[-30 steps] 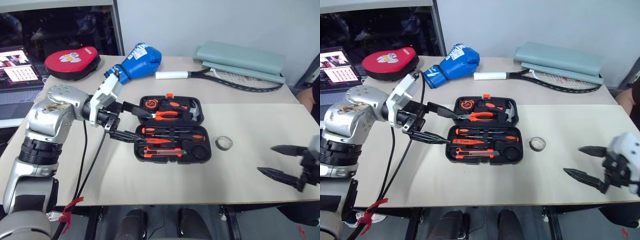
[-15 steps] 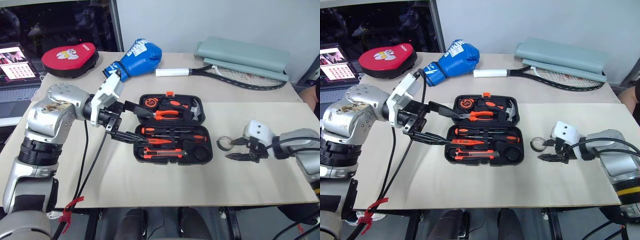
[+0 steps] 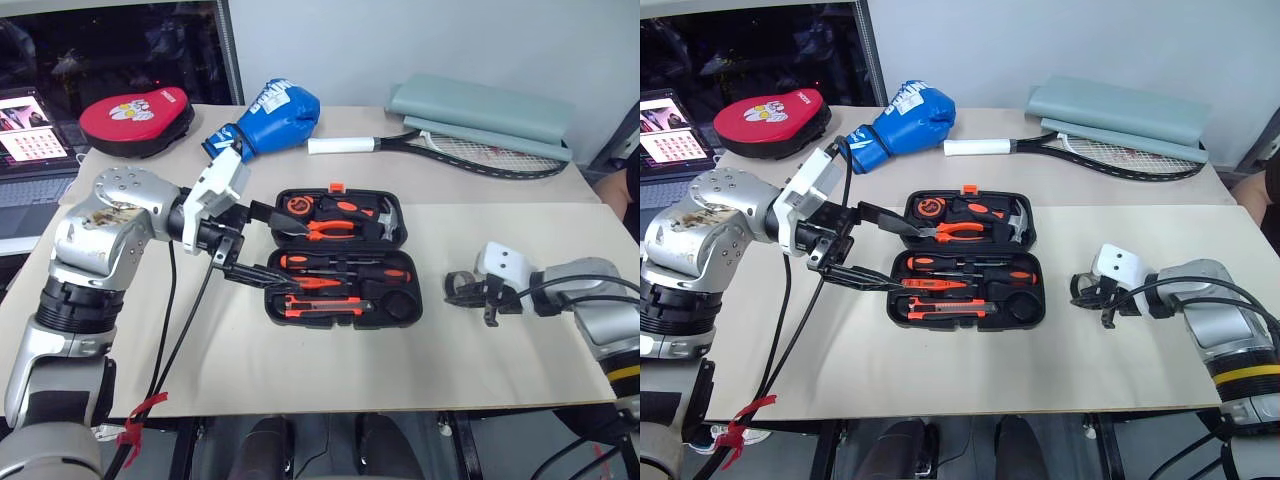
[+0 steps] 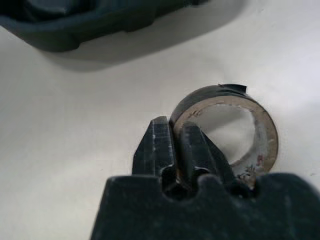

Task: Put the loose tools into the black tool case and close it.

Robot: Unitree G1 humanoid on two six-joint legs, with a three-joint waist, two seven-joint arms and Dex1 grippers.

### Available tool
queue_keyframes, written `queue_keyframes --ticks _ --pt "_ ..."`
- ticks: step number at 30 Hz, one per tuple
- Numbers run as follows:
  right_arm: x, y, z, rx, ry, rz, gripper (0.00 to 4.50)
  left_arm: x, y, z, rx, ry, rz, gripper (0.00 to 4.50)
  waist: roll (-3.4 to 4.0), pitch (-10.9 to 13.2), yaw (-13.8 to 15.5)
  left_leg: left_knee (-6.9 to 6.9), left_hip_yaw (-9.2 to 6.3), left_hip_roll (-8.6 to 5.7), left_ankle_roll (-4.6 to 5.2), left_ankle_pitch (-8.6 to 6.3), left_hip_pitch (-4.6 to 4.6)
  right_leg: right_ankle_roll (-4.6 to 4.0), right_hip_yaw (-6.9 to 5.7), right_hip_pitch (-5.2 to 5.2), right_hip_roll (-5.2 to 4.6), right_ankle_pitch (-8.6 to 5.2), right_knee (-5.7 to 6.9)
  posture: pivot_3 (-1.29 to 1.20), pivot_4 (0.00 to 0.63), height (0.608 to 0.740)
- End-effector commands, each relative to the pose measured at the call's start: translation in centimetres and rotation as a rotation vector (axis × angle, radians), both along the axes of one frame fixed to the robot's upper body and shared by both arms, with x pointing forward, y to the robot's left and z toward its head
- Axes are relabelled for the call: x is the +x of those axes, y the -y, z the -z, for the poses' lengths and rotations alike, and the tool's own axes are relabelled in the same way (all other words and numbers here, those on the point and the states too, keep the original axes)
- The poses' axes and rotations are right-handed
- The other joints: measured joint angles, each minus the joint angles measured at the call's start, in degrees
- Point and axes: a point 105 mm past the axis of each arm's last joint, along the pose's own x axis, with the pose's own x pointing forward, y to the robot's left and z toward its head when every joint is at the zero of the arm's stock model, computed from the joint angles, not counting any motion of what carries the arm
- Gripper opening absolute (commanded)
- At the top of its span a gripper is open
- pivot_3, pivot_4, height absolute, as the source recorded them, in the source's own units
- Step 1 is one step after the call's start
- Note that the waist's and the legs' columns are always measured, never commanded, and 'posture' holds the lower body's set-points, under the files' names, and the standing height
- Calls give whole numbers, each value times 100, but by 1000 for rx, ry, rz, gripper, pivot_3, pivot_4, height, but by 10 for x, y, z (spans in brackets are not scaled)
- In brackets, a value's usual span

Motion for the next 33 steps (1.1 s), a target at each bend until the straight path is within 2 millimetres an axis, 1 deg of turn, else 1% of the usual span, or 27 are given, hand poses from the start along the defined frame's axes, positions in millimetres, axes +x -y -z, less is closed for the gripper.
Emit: queue_keyframes --ticks 1,6,8,9,11,15,18,22,26,29,33 --pt "-2 -3 -14 0 42 -30 44 -5 4 -5 2 45 28 4500 0 0 2 0 0 0 0 0 0 0 0 1 0 0 0 0 150 737" --pt "-13 -11 -22 -14 31 -94 44 -7 5 -2 10 37 46 4500 0 0 4 0 0 0 0 0 -2 0 0 0 -1 0 0 0 150 737" --pt "-14 -12 -27 -48 58 -114 44 -8 6 -1 10 34 48 4500 0 0 4 1 -1 0 0 0 0 0 0 2 -1 0 -1 0 150 737" --pt "-18 -18 -33 -42 57 -145 44 -8 6 -1 13 33 47 4500 0 0 4 1 0 0 0 0 0 0 0 2 -1 0 -1 0 150 737" --pt "-26 -36 -45 -1 42 -206 44 -8 4 3 32 31 47 4500 0 0 5 1 -1 0 0 0 0 0 0 0 -1 0 0 0 150 737" --pt "-38 -60 -51 -5 9 -298 44 -9 1 11 65 30 56 4500 1 0 -21 0 -1 6 0 0 2 -3 1 0 3 1 2 0 150 737" --pt "-40 -71 -48 -26 -6 -335 44 -9 1 16 80 39 65 4500 1 0 1 1 -3 5 0 0 1 -3 -1 1 3 1 0 0 150 737" --pt "-41 -82 -37 -64 -23 -388 44 -10 1 15 70 41 61 4500 1 0 24 3 -3 1 0 0 -2 -2 -2 0 0 1 -1 0 150 737" --pt "-41 -89 -35 -54 -34 -400 44 -11 1 16 69 39 59 4500 1 0 10 2 -4 2 0 0 -2 -3 -2 -2 0 1 1 0 150 737" --pt "-41 -90 -26 -79 -41 -409 44 -12 2 17 66 37 60 4500 1 0 9 3 -4 2 0 0 -2 -3 -3 -1 1 1 1 0 150 737" --pt "-38 -82 -18 -121 -53 -391 44 -13 3 15 60 42 61 4500 0 0 10 2 -4 2 0 0 0 -3 -3 1 1 1 1 0 150 737"
